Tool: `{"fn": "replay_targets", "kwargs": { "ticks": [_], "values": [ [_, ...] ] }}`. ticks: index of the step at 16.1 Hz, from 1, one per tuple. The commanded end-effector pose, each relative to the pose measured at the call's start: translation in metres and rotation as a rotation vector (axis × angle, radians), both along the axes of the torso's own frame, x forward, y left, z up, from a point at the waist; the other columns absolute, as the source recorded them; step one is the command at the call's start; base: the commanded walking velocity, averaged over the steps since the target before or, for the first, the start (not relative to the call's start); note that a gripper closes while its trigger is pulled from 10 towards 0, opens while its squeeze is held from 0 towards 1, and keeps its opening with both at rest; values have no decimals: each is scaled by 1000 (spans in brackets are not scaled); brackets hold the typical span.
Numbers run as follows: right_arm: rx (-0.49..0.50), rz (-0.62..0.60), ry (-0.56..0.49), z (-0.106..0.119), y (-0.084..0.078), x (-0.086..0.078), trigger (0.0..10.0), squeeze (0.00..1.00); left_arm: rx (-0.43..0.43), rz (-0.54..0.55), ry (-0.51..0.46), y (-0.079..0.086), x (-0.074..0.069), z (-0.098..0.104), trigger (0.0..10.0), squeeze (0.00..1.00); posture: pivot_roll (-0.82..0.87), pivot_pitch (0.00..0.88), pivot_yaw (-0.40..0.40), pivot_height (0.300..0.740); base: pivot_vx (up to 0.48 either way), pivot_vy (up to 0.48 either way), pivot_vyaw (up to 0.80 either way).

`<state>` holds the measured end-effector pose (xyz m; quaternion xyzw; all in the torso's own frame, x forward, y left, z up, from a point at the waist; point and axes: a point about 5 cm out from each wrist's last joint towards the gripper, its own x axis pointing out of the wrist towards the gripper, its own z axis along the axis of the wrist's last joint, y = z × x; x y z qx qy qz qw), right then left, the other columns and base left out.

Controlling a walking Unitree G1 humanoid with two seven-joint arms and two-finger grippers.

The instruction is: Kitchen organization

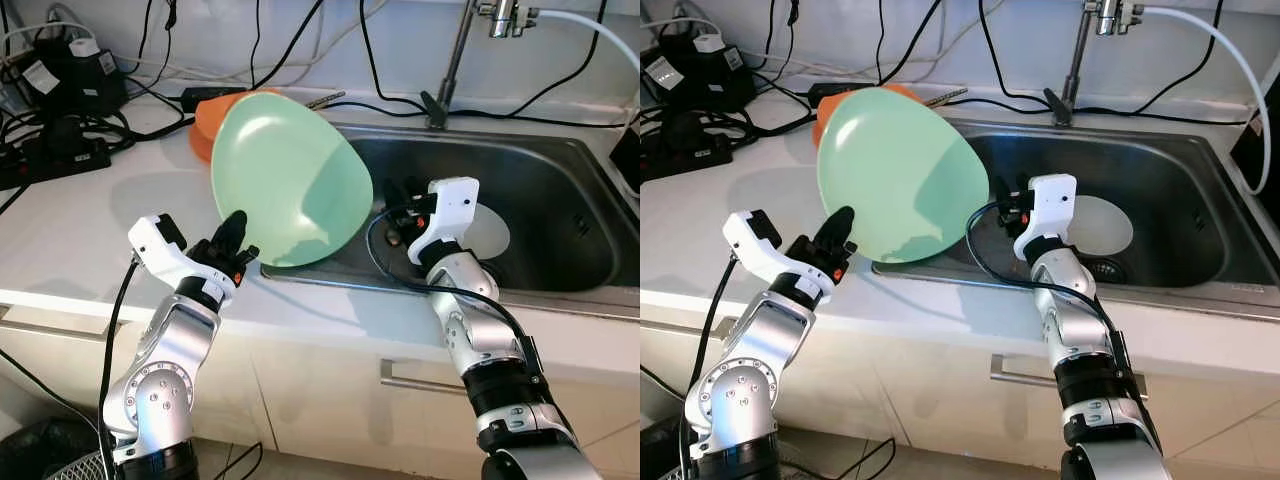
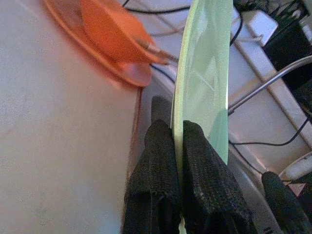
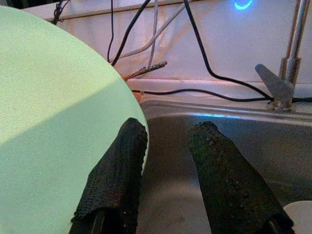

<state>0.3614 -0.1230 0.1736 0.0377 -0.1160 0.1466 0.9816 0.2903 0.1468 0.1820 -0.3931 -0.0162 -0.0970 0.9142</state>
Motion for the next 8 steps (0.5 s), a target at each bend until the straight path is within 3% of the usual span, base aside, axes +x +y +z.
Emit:
{"fn": "replay_targets", "kwargs": {
  "ticks": [1,8],
  "values": [
    [6,-16,-16,4,-3,1,10000,0,-15,-9,-83,-8,-3,13,10000,0,112,27,28,740,0,0,0],
    [60,-28,-3,4,-6,2,10000,0,-13,10,-155,-13,8,25,10000,0,100,0,34,740,0,0,0]
  ]
}}
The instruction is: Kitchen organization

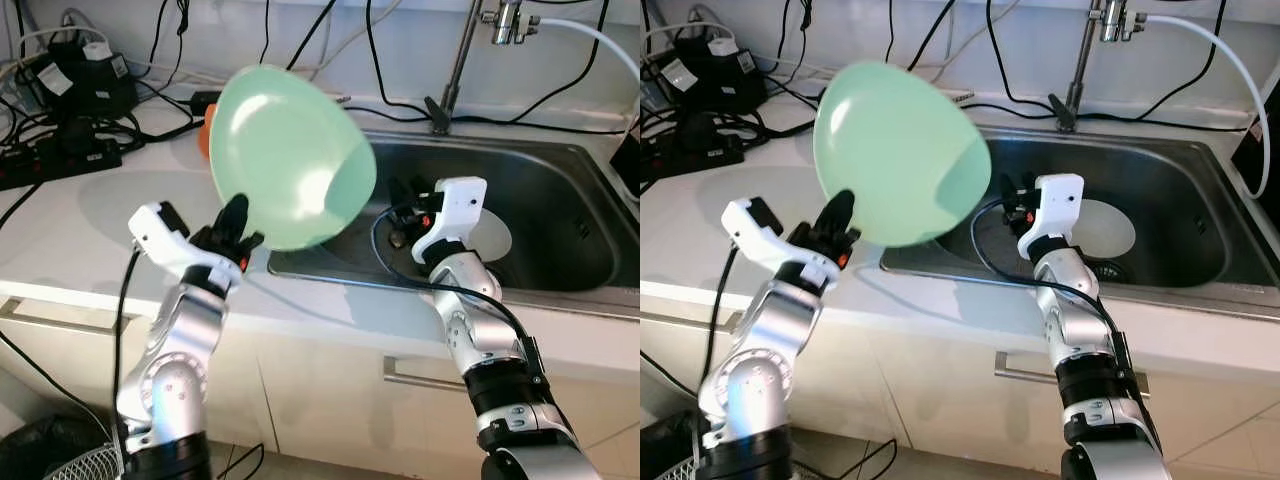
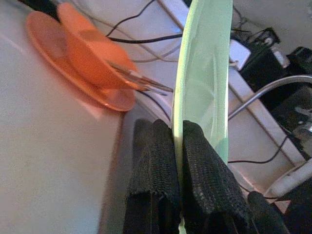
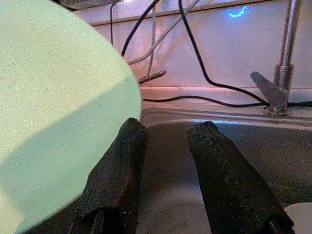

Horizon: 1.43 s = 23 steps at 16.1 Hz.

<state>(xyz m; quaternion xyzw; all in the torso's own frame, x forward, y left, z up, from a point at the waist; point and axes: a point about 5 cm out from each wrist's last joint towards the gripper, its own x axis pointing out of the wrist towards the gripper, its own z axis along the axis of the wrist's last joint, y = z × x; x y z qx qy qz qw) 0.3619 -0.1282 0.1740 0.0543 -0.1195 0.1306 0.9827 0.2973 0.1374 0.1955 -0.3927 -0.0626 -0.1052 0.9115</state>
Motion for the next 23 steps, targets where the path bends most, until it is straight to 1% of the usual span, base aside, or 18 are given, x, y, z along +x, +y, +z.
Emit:
{"fn": "replay_targets", "kwargs": {
  "ticks": [1,4,5,6,7,8,9,10,11,12,13,14,15,16,17,18,19,23],
  "values": [
    [30,0,-3,4,-1,2,10000,0,4,-8,-74,-4,3,14,10000,0,99,0,34,740,0,0,0],
    [76,-3,-2,7,-3,3,10000,0,52,-20,-135,-8,17,25,10000,0,94,0,32,740,0,0,0],
    [83,-4,0,7,-3,3,10000,0,59,-25,-144,-9,19,27,10000,0,94,0,32,740,0,0,0],
    [91,-2,-1,8,-5,3,10000,0,58,-34,-163,-13,25,31,10000,0,83,0,36,740,0,0,0],
    [97,-4,-3,9,-6,3,10000,404,50,-43,-172,-14,27,33,10000,0,78,0,38,740,0,0,0],
    [134,-2,6,9,-8,3,10000,1000,66,-49,-174,-16,30,32,10000,0,77,0,36,740,0,0,0],
    [169,-11,15,10,-10,3,10000,1000,65,-50,-174,-17,31,32,10000,0,75,0,34,740,0,0,0],
    [204,-12,28,10,-12,4,10000,588,60,-49,-178,-18,33,32,10000,0,75,0,33,740,0,0,0],
    [228,-7,34,11,-13,5,10000,0,57,-49,-179,-19,34,32,10000,0,75,0,33,740,0,0,0],
    [278,4,42,12,-13,5,10000,0,58,-49,-183,-20,35,31,10000,0,78,0,30,740,0,0,0],
    [369,27,59,14,-14,6,10000,0,58,-48,-187,-22,36,31,10000,0,78,0,30,740,0,0,0],
    [396,37,64,15,-14,6,10000,0,57,-48,-188,-23,36,32,10000,0,77,0,32,740,0,0,0],
    [455,70,81,15,-12,6,10000,0,57,-48,-189,-24,36,32,10000,0,78,0,34,740,0,0,0],
    [546,113,108,14,-11,5,10000,0,57,-48,-188,-24,36,31,10000,0,80,3,33,740,0,0,0],
    [578,132,117,14,-10,4,10000,0,56,-48,-188,-24,36,31,10000,0,80,3,33,740,0,0,0],
    [651,174,132,15,-7,3,10000,0,55,-50,-188,-25,37,31,10000,0,81,9,35,740,0,0,0],
    [683,191,137,15,-7,3,10000,0,51,-54,-189,-26,37,32,10000,0,81,12,36,740,0,0,0],
    [692,240,152,15,-4,-1,10000,0,31,-65,-192,-30,36,33,10000,0,86,19,36,740,0,0,0]
  ]
}}
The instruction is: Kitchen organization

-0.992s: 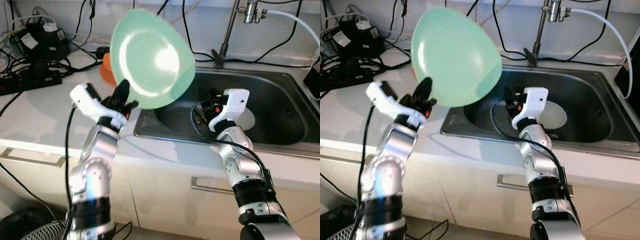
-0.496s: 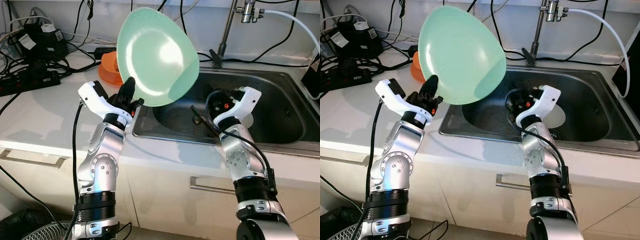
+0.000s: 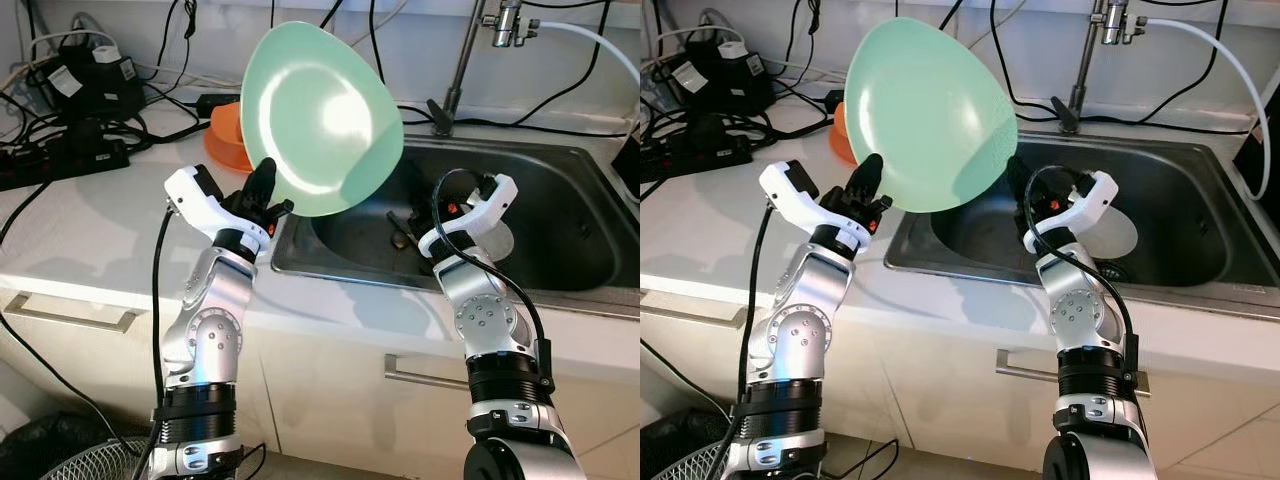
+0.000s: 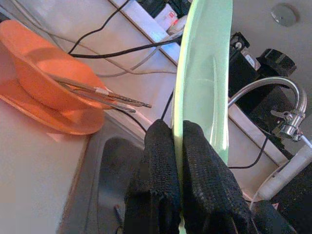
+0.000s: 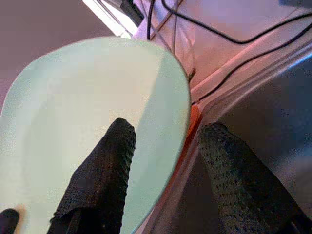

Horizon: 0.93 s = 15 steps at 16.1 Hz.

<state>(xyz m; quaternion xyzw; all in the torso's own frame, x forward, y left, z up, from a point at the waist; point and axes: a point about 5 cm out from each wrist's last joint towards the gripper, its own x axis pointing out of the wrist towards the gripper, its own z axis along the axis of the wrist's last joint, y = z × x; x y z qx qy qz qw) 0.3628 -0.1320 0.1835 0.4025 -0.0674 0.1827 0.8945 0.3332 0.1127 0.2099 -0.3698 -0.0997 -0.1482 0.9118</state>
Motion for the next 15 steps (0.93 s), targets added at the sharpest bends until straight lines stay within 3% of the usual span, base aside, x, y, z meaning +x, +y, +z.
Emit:
{"fn": "replay_targets", "kwargs": {
  "ticks": [1,4,15],
  "values": [
    [15,14,-21,5,0,-1,10000,0,-14,-26,-88,-6,0,20,10000,0,86,19,36,740,0,0,0],
    [26,24,-9,3,0,-2,10000,0,-56,-80,-88,-11,-2,22,10000,0,85,19,37,740,0,0,0],
    [13,30,-1,2,1,-1,10000,0,-53,-157,-77,-20,-4,18,10000,0,88,20,32,740,0,0,0]
  ]
}}
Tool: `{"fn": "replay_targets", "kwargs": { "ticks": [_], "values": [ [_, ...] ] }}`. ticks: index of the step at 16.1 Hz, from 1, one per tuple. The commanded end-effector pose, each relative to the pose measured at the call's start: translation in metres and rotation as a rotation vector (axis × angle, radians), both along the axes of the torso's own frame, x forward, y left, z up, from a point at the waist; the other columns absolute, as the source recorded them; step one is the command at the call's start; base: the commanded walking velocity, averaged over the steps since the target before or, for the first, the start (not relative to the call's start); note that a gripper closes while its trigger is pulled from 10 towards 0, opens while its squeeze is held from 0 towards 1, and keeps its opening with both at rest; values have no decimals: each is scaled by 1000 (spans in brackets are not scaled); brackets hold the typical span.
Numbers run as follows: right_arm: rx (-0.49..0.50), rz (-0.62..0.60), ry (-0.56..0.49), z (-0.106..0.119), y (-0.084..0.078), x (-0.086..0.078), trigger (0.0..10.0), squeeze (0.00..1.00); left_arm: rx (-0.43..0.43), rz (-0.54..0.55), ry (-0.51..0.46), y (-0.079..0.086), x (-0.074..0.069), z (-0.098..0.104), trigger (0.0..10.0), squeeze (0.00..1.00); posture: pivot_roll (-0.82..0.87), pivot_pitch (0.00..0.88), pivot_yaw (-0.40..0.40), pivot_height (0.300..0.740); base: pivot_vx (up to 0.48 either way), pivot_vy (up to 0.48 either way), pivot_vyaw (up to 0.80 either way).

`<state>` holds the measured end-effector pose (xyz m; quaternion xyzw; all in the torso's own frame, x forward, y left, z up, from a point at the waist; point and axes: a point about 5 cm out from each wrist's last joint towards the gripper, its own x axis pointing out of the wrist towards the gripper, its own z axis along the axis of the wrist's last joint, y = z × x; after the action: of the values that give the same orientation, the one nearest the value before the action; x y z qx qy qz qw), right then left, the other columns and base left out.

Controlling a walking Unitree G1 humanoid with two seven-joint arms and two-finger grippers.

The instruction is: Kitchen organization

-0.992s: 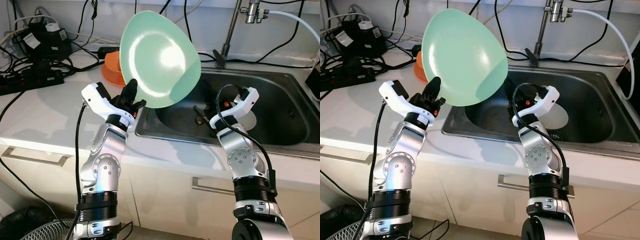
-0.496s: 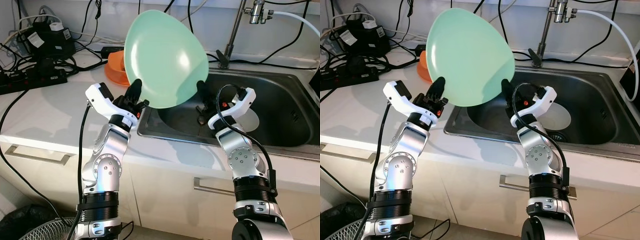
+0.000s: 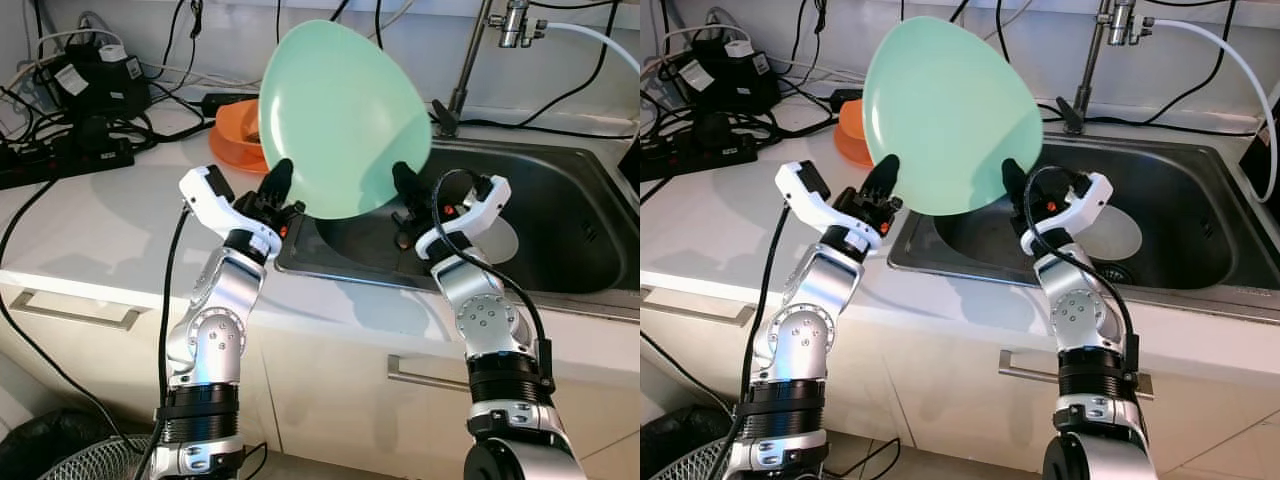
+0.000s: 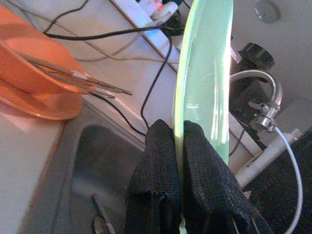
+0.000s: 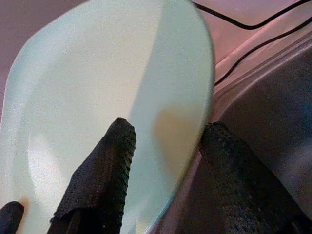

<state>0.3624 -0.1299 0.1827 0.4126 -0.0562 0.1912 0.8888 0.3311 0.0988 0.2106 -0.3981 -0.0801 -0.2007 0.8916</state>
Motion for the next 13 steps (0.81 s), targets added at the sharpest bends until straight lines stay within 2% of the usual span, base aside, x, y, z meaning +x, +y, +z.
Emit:
{"fn": "replay_targets", "kwargs": {
  "ticks": [1,7,9,10,11,12,13],
  "values": [
    [-4,3,-17,3,-1,-1,10000,0,-7,-37,-79,-6,-2,17,10000,0,88,20,32,740,0,0,0],
    [3,-2,-21,3,-1,-1,10000,0,15,-102,-73,-14,-5,13,10000,0,88,17,36,740,0,0,0],
    [34,-22,-19,4,-4,0,10000,0,20,-139,-65,-17,-7,10,10000,0,88,17,37,740,0,0,0],
    [41,-26,-21,4,-4,0,9098,0,27,-137,-58,-17,-7,8,10000,0,87,17,38,740,0,0,0],
    [48,-34,-24,5,-6,0,3176,0,32,-136,-51,-17,-7,7,10000,0,87,17,38,740,0,0,0],
    [53,-38,-24,6,-6,1,0,0,38,-136,-48,-17,-7,6,10000,0,87,17,38,740,0,0,0],
    [60,-41,-24,6,-7,1,0,0,54,-129,-36,-17,-7,3,10000,0,86,14,37,740,0,0,0]
  ]
}}
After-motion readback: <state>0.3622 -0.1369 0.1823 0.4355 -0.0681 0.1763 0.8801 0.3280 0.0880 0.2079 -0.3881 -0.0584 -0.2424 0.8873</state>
